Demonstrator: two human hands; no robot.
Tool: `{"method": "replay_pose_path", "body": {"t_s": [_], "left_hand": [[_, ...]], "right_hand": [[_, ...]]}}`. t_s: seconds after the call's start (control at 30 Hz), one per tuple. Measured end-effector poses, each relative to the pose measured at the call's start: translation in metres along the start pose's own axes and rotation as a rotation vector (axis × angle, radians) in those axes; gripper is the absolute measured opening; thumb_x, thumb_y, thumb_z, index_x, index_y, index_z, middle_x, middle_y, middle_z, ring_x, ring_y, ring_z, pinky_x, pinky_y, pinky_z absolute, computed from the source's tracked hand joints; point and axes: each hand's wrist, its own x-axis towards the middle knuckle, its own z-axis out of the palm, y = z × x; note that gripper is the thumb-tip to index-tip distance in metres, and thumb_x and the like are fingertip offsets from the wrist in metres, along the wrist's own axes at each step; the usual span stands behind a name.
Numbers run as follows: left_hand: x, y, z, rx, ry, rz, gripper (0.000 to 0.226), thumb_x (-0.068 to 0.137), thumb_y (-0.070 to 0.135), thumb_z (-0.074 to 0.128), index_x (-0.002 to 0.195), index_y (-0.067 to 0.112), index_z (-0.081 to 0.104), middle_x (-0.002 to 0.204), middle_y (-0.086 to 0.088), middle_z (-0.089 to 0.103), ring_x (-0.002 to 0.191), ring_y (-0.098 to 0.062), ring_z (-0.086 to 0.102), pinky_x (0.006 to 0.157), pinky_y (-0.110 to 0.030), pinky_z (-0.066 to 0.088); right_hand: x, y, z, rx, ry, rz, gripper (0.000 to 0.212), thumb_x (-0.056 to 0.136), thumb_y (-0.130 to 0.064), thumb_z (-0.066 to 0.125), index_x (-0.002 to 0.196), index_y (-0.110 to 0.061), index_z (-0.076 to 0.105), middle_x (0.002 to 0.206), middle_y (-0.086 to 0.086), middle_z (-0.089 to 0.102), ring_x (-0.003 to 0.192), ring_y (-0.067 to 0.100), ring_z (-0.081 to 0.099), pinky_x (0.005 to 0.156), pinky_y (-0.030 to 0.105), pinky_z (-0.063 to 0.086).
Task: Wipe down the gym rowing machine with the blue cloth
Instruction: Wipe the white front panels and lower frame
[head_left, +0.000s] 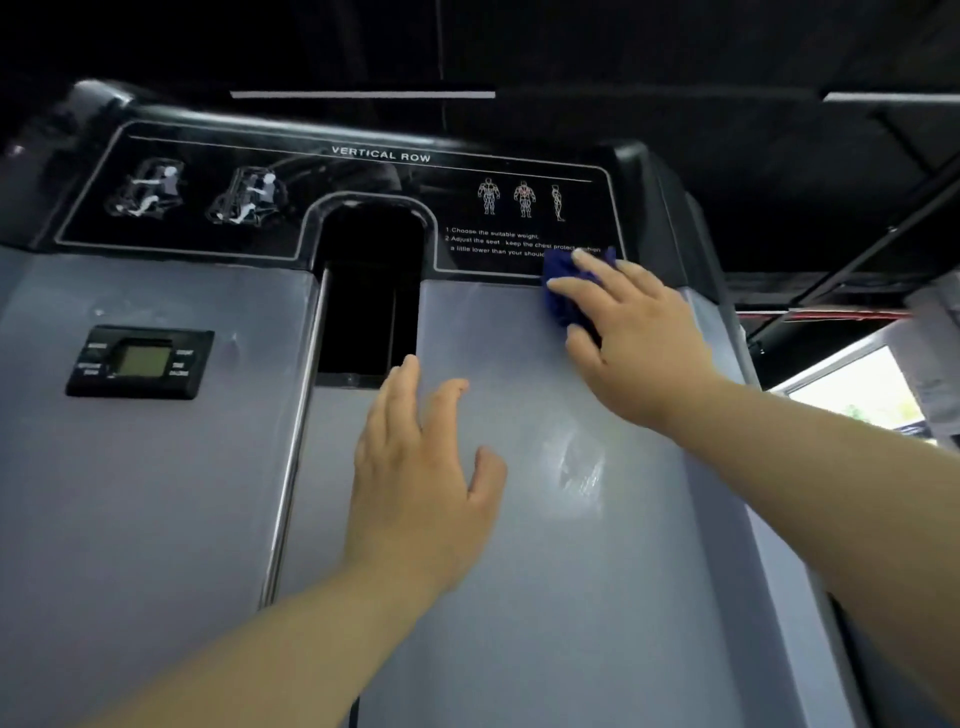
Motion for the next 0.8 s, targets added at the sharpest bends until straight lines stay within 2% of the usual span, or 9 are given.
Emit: {"method": "replay_pose_path", "body": {"t_s": [0.03, 0.1, 0.2, 0.3, 0.37, 0.43, 0.53, 0.7, 0.8], "left_hand": [[0.000, 0.000, 0.003, -0.007, 0.010, -0.008, 0.055, 0.094, 0.034, 0.047, 0.146, 0.026, 0.031, 0.164, -0.002, 0.000, 0.147, -0.013, -0.003, 0.118, -0.036, 0.010], [0.001, -0.004, 0.009, 0.000, 0.025, -0.008, 0.054, 0.093, 0.037, 0.043, 0.145, 0.024, 0.033, 0.164, -0.003, 0.003, 0.147, -0.014, -0.001, 0.118, -0.039, 0.013], [0.000, -0.010, 0.017, 0.056, 0.073, 0.089, 0.058, 0.087, 0.043, 0.034, 0.138, 0.018, 0.041, 0.161, -0.008, 0.022, 0.147, -0.023, 0.015, 0.113, -0.044, 0.022], [0.000, -0.012, 0.021, 0.072, 0.101, 0.123, 0.059, 0.085, 0.041, 0.033, 0.137, 0.015, 0.047, 0.157, -0.005, 0.032, 0.144, -0.020, 0.021, 0.112, -0.044, 0.025], [0.001, -0.013, 0.022, 0.049, 0.129, 0.123, 0.060, 0.084, 0.040, 0.034, 0.135, 0.014, 0.049, 0.156, -0.003, 0.034, 0.144, -0.018, 0.022, 0.112, -0.041, 0.024], [0.001, -0.013, 0.023, 0.031, 0.130, 0.122, 0.060, 0.083, 0.041, 0.033, 0.135, 0.015, 0.049, 0.157, -0.001, 0.033, 0.144, -0.015, 0.020, 0.110, -0.036, 0.021], [0.000, -0.012, 0.022, 0.020, 0.142, 0.128, 0.061, 0.083, 0.041, 0.033, 0.135, 0.015, 0.049, 0.156, -0.001, 0.033, 0.144, -0.014, 0.019, 0.107, -0.034, 0.021], [0.002, -0.012, 0.023, 0.010, 0.151, 0.119, 0.064, 0.081, 0.042, 0.031, 0.136, 0.015, 0.049, 0.156, 0.000, 0.034, 0.144, -0.014, 0.020, 0.107, -0.033, 0.022], [0.002, -0.014, 0.024, -0.004, 0.163, 0.133, 0.063, 0.082, 0.041, 0.033, 0.135, 0.012, 0.050, 0.155, -0.003, 0.037, 0.143, -0.019, 0.025, 0.110, -0.038, 0.025]], "right_hand": [[0.003, -0.003, 0.002, 0.059, -0.014, 0.110, 0.052, 0.091, -0.035, 0.038, 0.141, -0.026, 0.051, 0.157, 0.000, 0.036, 0.141, 0.028, 0.033, 0.115, 0.035, 0.022], [-0.015, -0.018, 0.006, 0.138, -0.043, 0.149, 0.049, 0.091, -0.024, 0.043, 0.139, -0.023, 0.052, 0.158, 0.001, 0.033, 0.142, 0.029, 0.029, 0.117, 0.030, 0.015], [-0.076, -0.036, 0.006, 0.231, -0.133, -0.134, 0.048, 0.085, -0.024, 0.042, 0.129, -0.018, 0.061, 0.151, 0.005, 0.044, 0.139, 0.031, 0.037, 0.120, 0.032, 0.019], [-0.079, -0.012, 0.000, 0.155, -0.202, -0.398, 0.046, 0.084, -0.019, 0.044, 0.126, -0.018, 0.064, 0.147, 0.006, 0.048, 0.133, 0.032, 0.045, 0.118, 0.034, 0.026], [-0.049, 0.006, 0.000, 0.123, -0.099, -0.264, 0.047, 0.082, -0.018, 0.044, 0.123, -0.018, 0.066, 0.145, 0.009, 0.051, 0.128, 0.035, 0.049, 0.114, 0.027, 0.023], [-0.020, 0.014, 0.000, 0.145, -0.006, 0.017, 0.047, 0.085, -0.014, 0.045, 0.128, -0.022, 0.063, 0.151, 0.004, 0.044, 0.136, 0.033, 0.040, 0.113, 0.022, 0.017], [-0.022, 0.001, 0.003, 0.210, -0.021, 0.232, 0.050, 0.091, -0.011, 0.047, 0.138, -0.028, 0.053, 0.159, -0.005, 0.030, 0.145, 0.024, 0.025, 0.116, 0.029, 0.017], [-0.119, -0.018, -0.006, 0.185, -0.165, -0.094, 0.048, 0.088, -0.027, 0.040, 0.133, -0.027, 0.055, 0.154, 0.001, 0.038, 0.140, 0.029, 0.034, 0.114, 0.028, 0.023], [-0.109, 0.007, -0.017, 0.124, -0.197, -0.212, 0.047, 0.087, -0.024, 0.041, 0.131, -0.026, 0.058, 0.150, 0.003, 0.045, 0.138, 0.030, 0.040, 0.113, 0.034, 0.031]]}}
